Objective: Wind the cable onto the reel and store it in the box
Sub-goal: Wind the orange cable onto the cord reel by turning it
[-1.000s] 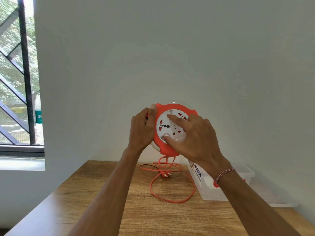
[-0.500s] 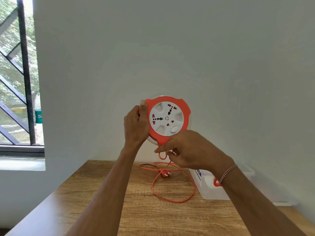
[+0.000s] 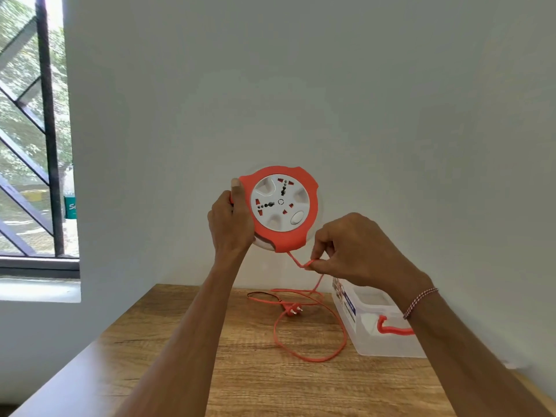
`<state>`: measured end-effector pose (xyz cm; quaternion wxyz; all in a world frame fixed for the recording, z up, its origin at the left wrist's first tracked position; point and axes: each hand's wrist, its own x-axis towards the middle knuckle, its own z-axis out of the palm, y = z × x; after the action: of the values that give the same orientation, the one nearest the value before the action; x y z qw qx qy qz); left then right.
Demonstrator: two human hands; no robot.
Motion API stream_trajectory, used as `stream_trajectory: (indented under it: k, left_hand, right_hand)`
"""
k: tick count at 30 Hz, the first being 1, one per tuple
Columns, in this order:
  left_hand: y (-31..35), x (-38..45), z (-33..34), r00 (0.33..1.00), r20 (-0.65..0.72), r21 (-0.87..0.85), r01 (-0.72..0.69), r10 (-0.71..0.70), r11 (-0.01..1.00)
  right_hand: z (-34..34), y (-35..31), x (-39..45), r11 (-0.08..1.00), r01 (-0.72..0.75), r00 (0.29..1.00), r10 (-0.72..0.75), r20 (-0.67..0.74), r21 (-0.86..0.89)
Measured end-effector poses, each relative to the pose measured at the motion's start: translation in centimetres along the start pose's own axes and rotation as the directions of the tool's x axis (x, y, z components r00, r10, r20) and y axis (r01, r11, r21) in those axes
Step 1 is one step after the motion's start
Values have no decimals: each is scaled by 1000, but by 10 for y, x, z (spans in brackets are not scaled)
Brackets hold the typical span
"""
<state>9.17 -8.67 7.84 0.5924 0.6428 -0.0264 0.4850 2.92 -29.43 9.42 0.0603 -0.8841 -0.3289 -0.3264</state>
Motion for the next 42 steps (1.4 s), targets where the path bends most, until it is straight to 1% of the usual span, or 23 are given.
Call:
stream_trajectory:
  k: [2, 3, 5, 6, 8, 11, 13, 15, 17, 19, 21, 23, 25, 27, 30, 32, 33, 35, 37, 39, 41, 42]
  left_hand:
    - [0, 1, 0, 999, -11, -33, 41, -41, 999]
    - [0, 2, 0, 998, -15, -51, 65, -66, 997]
    - [0, 3, 0, 994, -22, -80, 102, -104, 992]
    - [1, 3, -1, 993, -24, -89, 111, -113, 990]
    - [2, 4, 0, 993, -26, -93, 114, -117, 989]
    - [3, 3, 0, 993, -12, -100, 114, -116, 988]
    - [3, 2, 0, 994, 0, -106, 112, -113, 988]
    - [3, 2, 0, 994, 11, -104, 107, -107, 989]
    - [2, 2, 0, 994, 21, -103, 105, -103, 989]
    - [2, 3, 0, 996, 29, -106, 91, -89, 990]
    - [0, 4, 0, 997, 27, -99, 68, -66, 993]
    - [-2, 6, -1, 999, 13, -85, 45, -44, 995]
    - [-3, 7, -3, 1000, 2, -68, 24, -24, 997]
    - [-4, 8, -5, 1000, -6, -51, 12, -12, 999]
    - [-4, 8, -6, 1000, -12, -38, 8, -8, 999]
    - [-4, 8, -5, 1000, -9, -38, -2, 2, 999]
    - [-3, 8, -5, 1000, -5, -37, -6, 6, 999]
    - [-2, 7, -4, 1000, 6, -37, -5, 5, 999]
    - [-2, 7, -4, 1000, 19, -39, 3, -2, 999]
    - [-1, 6, -4, 999, 35, -38, 9, -8, 999]
    - [-1, 7, -4, 999, 48, -30, 3, -1, 1000]
    - [-2, 8, -5, 998, 56, -16, -8, 9, 1000]
  right_hand:
    - [3, 4, -1, 997, -69, 990, 67, 125, 13]
    - [5, 5, -1, 993, -100, 975, 85, 206, 62]
    - [11, 7, -2, 966, -142, 935, 60, 350, 216]
    - [14, 7, -3, 948, -155, 919, 35, 394, 278]
    - [21, 6, -4, 926, -164, 903, 2, 430, 340]
    - [37, 3, -4, 913, -167, 903, -10, 430, 372]
    - [49, 2, -3, 896, -197, 914, 21, 405, 399]
    - [60, 2, -3, 837, -281, 918, 91, 387, 469]
    - [67, 6, -3, 754, -351, 923, 179, 340, 556]
    - [69, 13, -4, 695, -383, 924, 282, 260, 609]
    - [66, 20, -5, 691, -373, 924, 340, 176, 620]
    - [61, 25, -6, 721, -345, 932, 340, 126, 601]
    - [53, 29, -5, 760, -320, 944, 303, 128, 566]
    - [43, 31, -4, 807, -291, 956, 227, 186, 514]
    - [32, 26, -4, 833, -268, 945, 129, 301, 484]
    - [32, 19, -4, 869, -242, 939, 100, 328, 430]
    - [34, 15, -3, 900, -222, 941, 96, 324, 376]
    - [43, 7, -1, 967, -162, 960, 109, 259, 195]
    - [53, 2, 0, 992, -123, 983, 122, 135, 2]
    - [60, 1, 0, 988, -145, 987, 148, 64, -47]
    - [59, 1, 0, 981, -191, 979, 193, 64, -36]
    - [55, 1, 0, 977, -211, 973, 212, 93, -27]
